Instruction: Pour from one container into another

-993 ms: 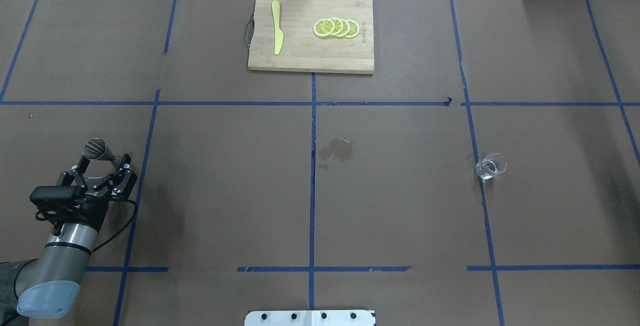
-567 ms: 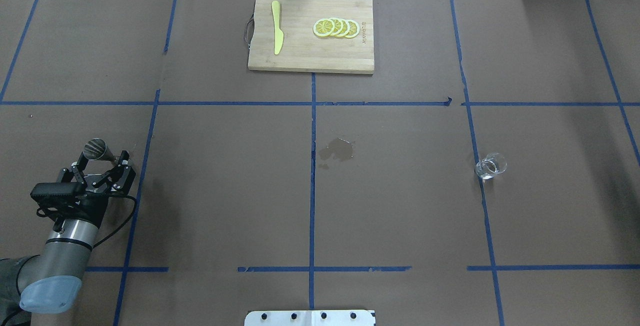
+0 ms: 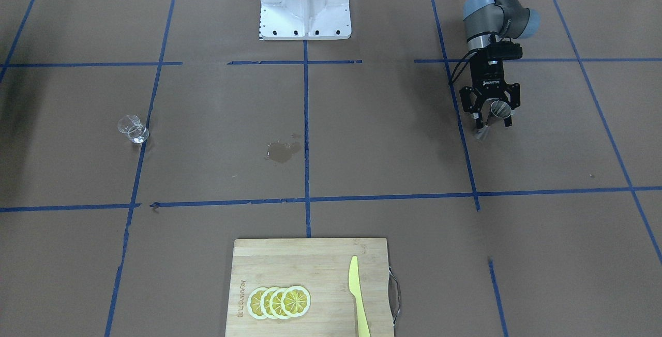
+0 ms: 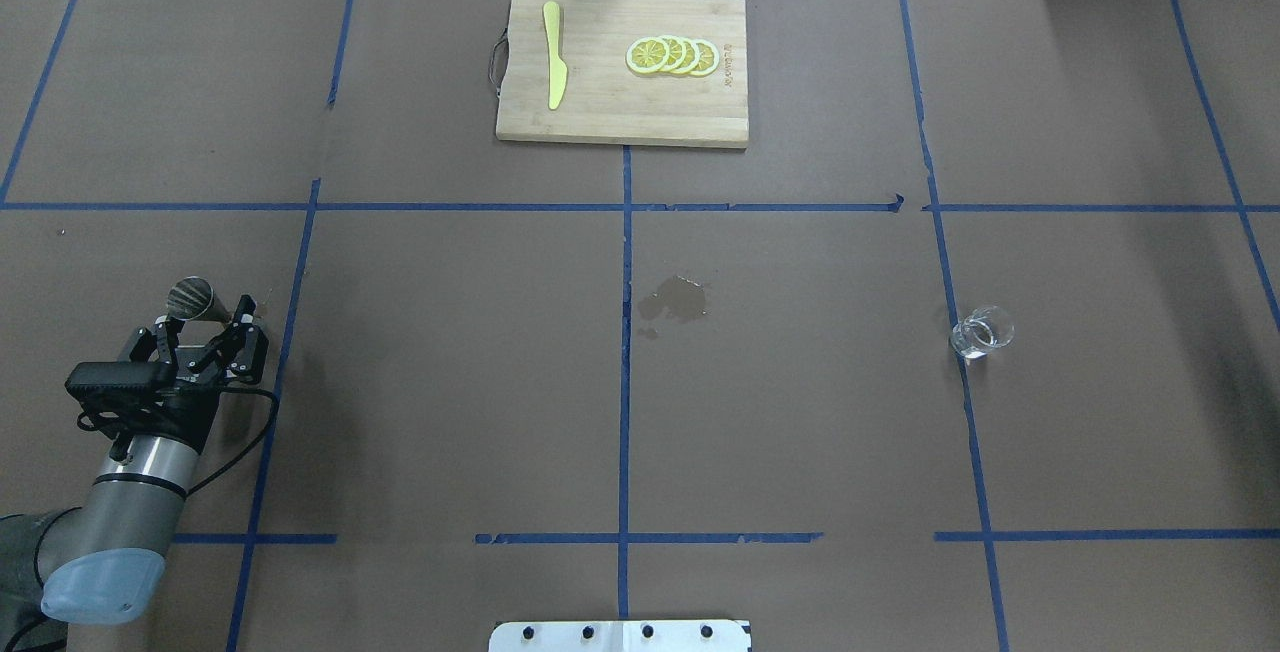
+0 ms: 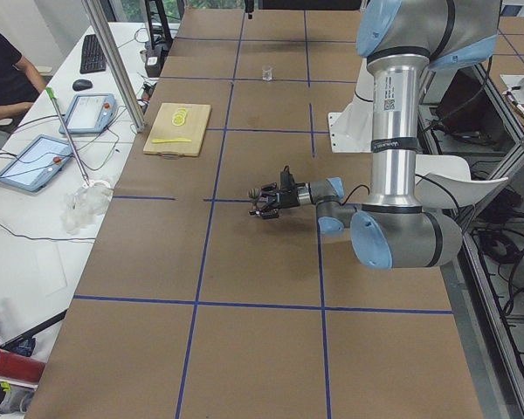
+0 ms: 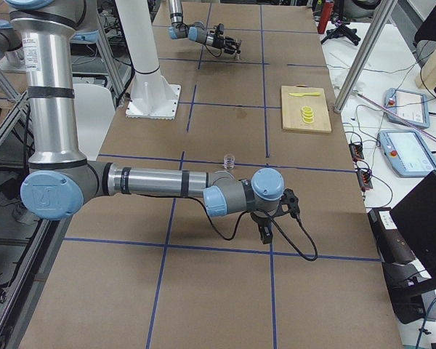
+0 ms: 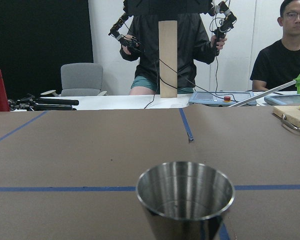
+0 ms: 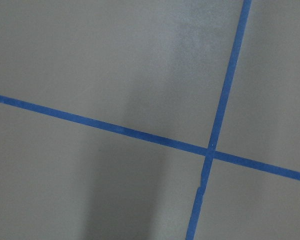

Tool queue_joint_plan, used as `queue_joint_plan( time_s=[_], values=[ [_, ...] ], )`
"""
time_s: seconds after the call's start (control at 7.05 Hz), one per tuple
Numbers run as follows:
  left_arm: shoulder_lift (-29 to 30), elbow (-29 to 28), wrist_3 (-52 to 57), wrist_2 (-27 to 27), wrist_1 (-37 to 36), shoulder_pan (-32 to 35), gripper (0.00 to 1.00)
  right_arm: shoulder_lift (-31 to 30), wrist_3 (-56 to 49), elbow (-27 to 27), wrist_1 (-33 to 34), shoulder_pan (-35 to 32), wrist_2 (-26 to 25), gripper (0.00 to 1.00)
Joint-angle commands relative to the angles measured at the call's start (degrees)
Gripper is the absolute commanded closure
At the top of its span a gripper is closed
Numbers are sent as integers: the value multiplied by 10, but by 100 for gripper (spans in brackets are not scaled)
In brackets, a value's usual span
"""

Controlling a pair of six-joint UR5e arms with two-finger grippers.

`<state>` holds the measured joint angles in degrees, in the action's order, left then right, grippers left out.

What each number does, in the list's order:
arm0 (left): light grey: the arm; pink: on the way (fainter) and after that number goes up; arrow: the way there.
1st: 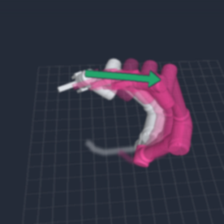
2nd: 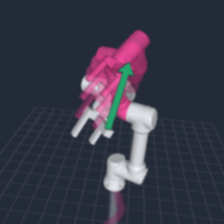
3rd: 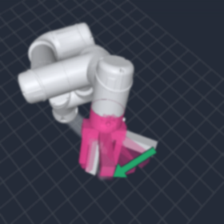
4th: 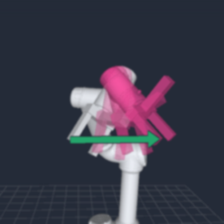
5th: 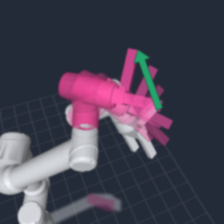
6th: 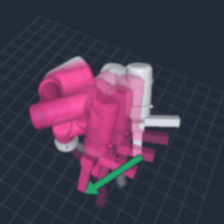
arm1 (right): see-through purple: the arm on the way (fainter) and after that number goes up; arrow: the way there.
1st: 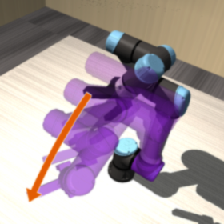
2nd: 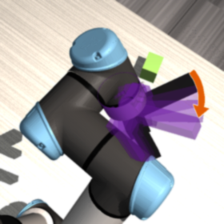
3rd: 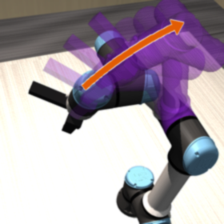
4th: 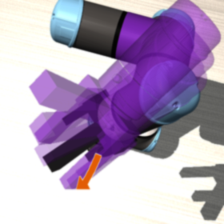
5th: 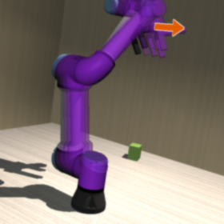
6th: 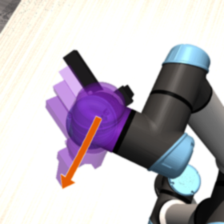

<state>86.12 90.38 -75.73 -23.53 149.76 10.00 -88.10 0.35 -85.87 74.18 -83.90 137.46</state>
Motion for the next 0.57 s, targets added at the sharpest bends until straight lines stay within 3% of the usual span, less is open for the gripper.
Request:
queue_joint_plan(
  time_s=[0.0, 0.43],
  values=[
    [1, -2, 10, 0, 10, 0, 28, 0, 0, 0, 0, 1, -1, 0],
    [2, -13, 10, -10, 22, 0, 30, -1, 0, 0, 0, 0, 0, 0]
  ],
)
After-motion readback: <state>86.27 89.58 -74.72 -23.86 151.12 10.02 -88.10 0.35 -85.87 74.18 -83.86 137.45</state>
